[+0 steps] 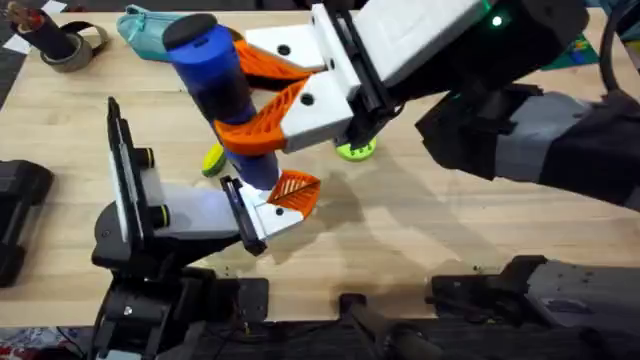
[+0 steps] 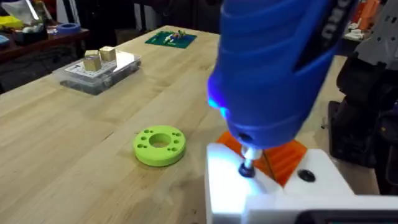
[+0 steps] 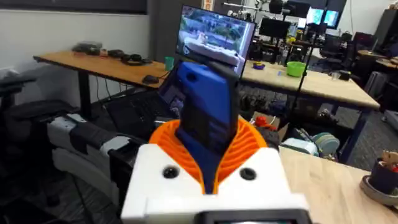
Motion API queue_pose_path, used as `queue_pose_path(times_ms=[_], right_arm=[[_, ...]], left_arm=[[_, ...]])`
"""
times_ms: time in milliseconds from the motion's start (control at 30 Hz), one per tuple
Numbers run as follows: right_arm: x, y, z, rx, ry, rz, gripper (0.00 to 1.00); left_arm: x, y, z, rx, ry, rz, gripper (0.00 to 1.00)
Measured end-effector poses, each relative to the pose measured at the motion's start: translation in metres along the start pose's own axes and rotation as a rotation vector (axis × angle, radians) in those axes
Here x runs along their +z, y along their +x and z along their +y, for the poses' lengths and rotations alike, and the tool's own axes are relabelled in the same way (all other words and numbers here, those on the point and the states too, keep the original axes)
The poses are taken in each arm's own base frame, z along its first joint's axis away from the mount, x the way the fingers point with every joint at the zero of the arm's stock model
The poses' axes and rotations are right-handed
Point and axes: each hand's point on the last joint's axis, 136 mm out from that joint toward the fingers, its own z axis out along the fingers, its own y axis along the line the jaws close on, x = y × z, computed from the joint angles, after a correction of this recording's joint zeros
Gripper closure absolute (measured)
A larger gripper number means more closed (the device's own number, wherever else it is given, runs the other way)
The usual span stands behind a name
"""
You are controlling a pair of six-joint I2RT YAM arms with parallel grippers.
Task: Pick up the gripper from the table and insert it into the empty holder that is missing its gripper. Then pick up a screw, insert it into the mounting hole, and use the screwdriver to tighten it. Finally, clean up the table by picking up the vegetable and placing it into the bucket.
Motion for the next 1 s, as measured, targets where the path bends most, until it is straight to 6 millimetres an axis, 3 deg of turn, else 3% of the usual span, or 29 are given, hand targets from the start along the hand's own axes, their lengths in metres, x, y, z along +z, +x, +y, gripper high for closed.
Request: queue_pose_path(times_ms=[1000], right_arm=[[-0.0009,0.0037,0.0,0.007,0.006,0.003,0.948]], left_arm=[[0.0,-0.0001,-0.0001,0.0,0.0,0.0,0.992]])
